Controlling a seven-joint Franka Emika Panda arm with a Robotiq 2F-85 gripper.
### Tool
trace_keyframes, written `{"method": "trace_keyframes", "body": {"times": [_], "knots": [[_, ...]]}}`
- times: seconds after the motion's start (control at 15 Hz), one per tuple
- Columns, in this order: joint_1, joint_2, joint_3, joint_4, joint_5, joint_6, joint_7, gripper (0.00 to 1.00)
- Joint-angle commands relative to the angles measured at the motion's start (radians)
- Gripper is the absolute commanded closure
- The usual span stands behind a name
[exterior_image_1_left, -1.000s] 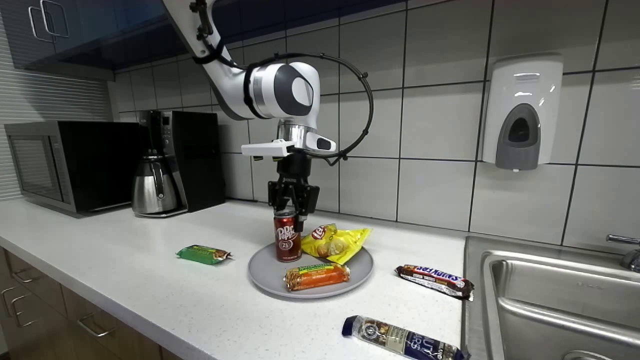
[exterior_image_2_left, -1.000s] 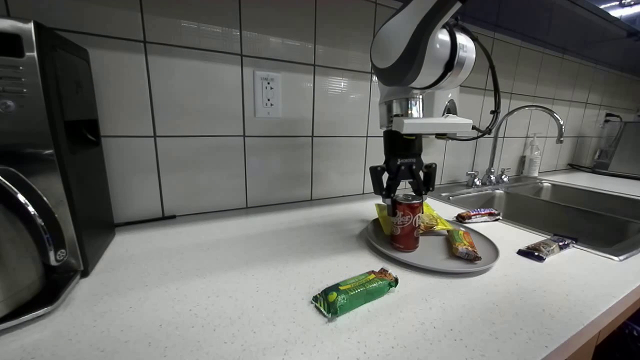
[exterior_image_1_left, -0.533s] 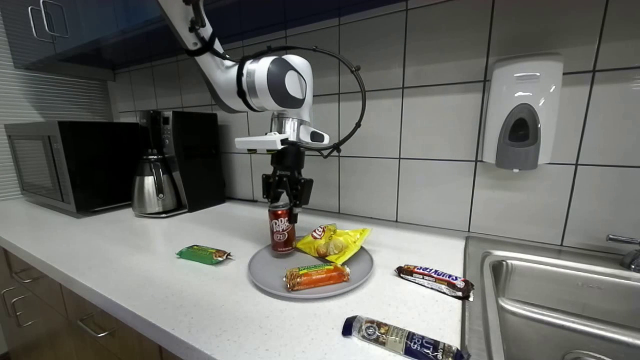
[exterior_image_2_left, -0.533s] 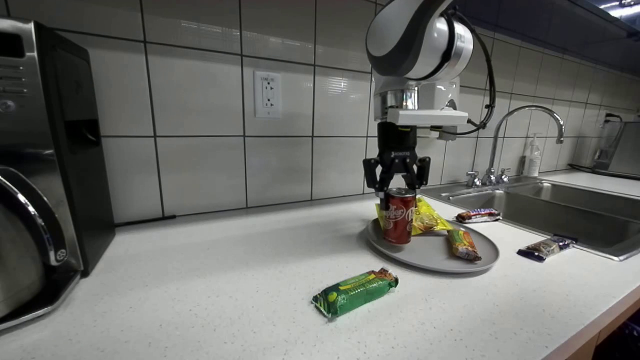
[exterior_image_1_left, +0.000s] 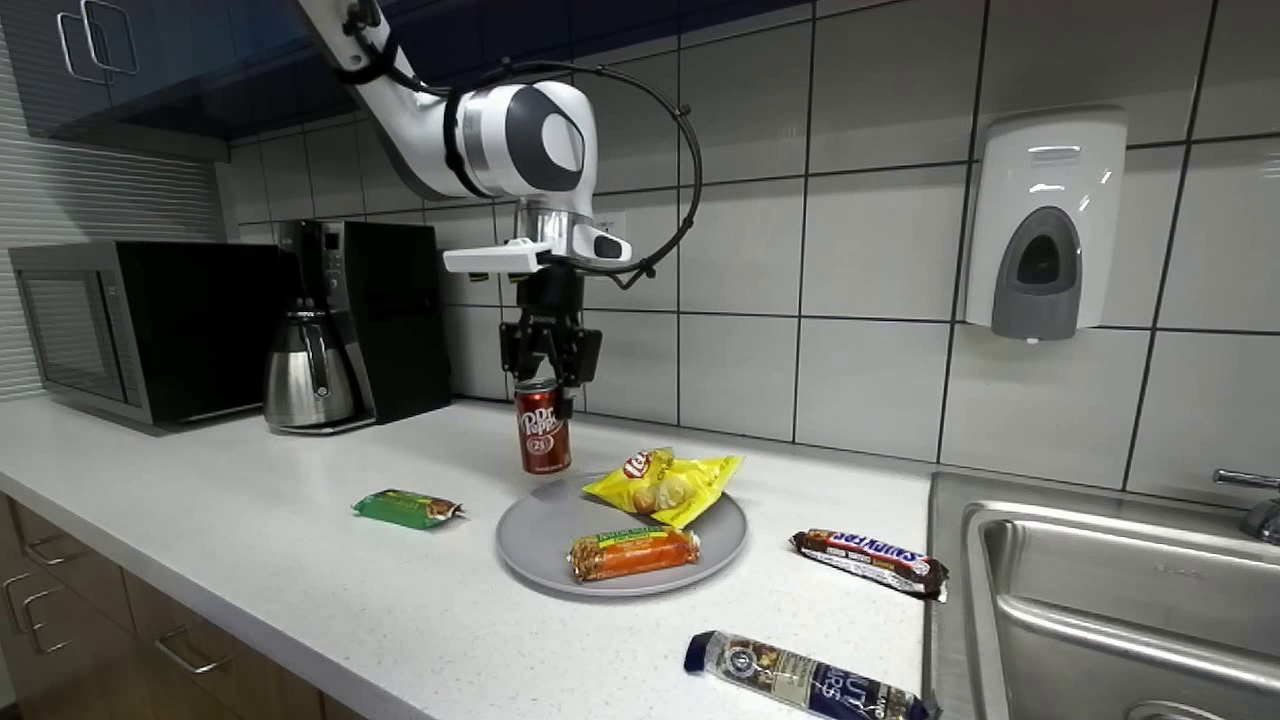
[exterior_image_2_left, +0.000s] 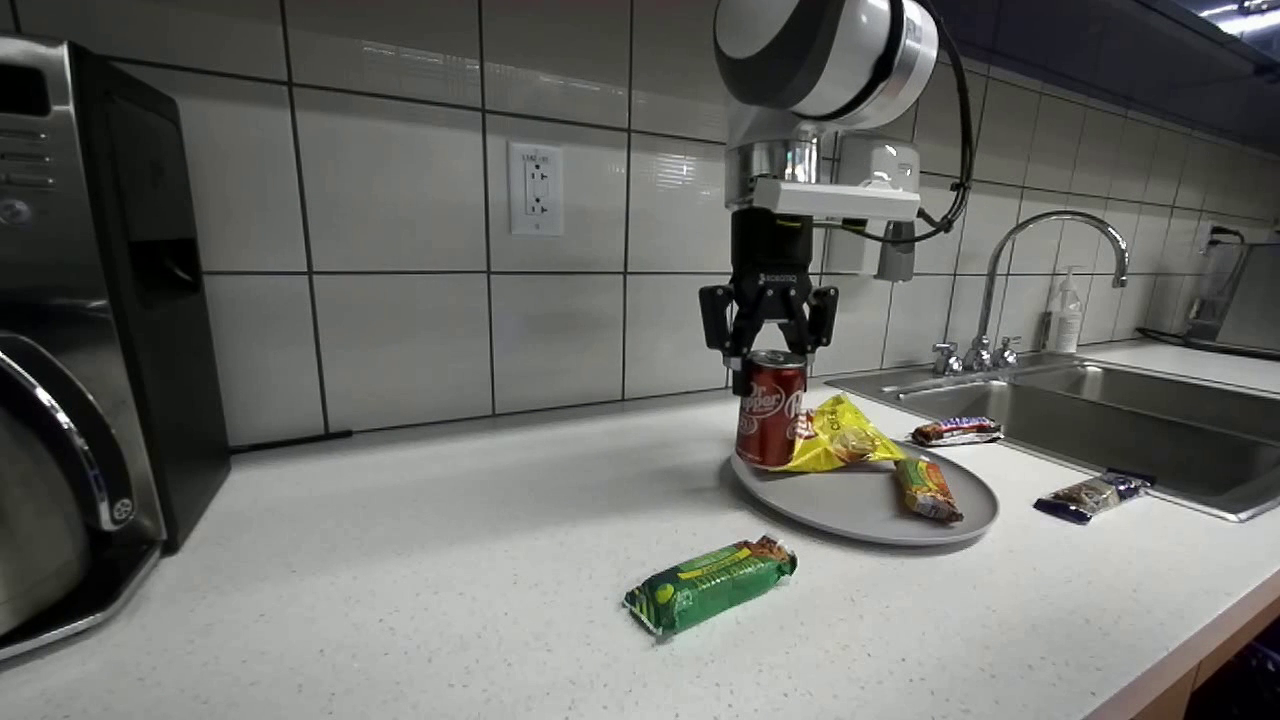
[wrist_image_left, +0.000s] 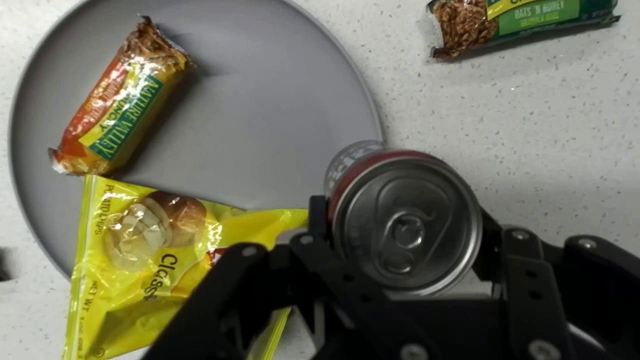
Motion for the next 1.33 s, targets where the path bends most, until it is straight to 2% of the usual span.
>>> {"method": "trace_keyframes", "body": {"times": [0.0, 0.47, 1.27], "knots": [[0.013, -0.020, 0.016, 0.005, 0.008, -0.032, -0.006, 0.62], [0.052, 0.044, 0.034, 0.069, -0.007, -0.037, 0.000, 0.62], [0.113, 0.234, 0.042, 0.277, -0.023, -0.061, -0.011, 0.62]]}}
